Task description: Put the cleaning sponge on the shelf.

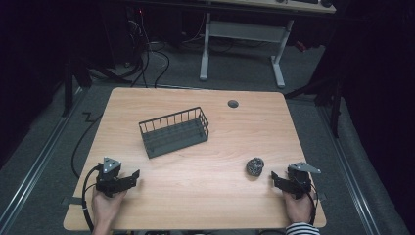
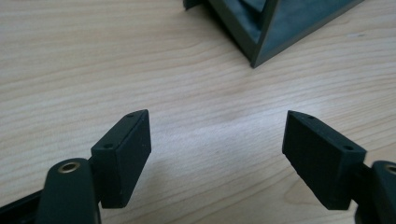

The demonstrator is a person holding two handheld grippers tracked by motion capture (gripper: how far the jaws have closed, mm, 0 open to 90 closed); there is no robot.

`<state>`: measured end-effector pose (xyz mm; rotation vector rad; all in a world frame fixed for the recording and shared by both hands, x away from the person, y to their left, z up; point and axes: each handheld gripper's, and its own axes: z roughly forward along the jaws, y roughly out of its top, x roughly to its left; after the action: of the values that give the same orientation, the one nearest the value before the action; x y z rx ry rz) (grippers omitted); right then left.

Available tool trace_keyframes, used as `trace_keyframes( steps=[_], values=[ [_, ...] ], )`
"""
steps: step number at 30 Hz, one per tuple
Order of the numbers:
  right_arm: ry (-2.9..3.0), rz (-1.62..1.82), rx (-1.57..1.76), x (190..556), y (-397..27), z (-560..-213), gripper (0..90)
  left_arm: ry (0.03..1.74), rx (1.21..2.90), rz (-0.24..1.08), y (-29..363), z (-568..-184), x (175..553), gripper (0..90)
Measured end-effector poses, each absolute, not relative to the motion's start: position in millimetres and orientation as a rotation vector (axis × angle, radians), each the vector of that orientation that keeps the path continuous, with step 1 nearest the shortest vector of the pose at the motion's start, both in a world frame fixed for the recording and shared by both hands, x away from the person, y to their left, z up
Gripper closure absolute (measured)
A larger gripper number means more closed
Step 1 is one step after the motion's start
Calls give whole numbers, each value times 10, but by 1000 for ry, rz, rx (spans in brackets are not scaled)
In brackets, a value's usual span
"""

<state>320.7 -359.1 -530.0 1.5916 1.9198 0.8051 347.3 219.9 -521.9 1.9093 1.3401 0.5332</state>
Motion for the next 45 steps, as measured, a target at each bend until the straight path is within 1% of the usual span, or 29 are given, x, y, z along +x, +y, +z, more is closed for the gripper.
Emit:
trace_keyframes(
  steps=[9,15,22,27,33,45],
  values=[
    [1921,806,1590,3207,-3590,-5300,298,1293,1885,489,2161,-5055,3504,241],
    [1921,805,1589,3207,-3591,-5300,298,1247,1884,503,2105,-4906,3513,226],
    [1925,806,1586,3207,-3590,-5300,297,1201,1882,506,2018,-4696,3619,216],
    [1927,809,1582,3207,-3590,-5301,294,1209,1870,480,1998,-4617,3681,209],
    [1928,809,1581,3206,-3589,-5301,293,1206,1831,473,1956,-4560,3749,219],
    [1930,807,1583,3202,-3586,-5300,292,1221,1805,474,1908,-4435,3943,232]
  ],
)
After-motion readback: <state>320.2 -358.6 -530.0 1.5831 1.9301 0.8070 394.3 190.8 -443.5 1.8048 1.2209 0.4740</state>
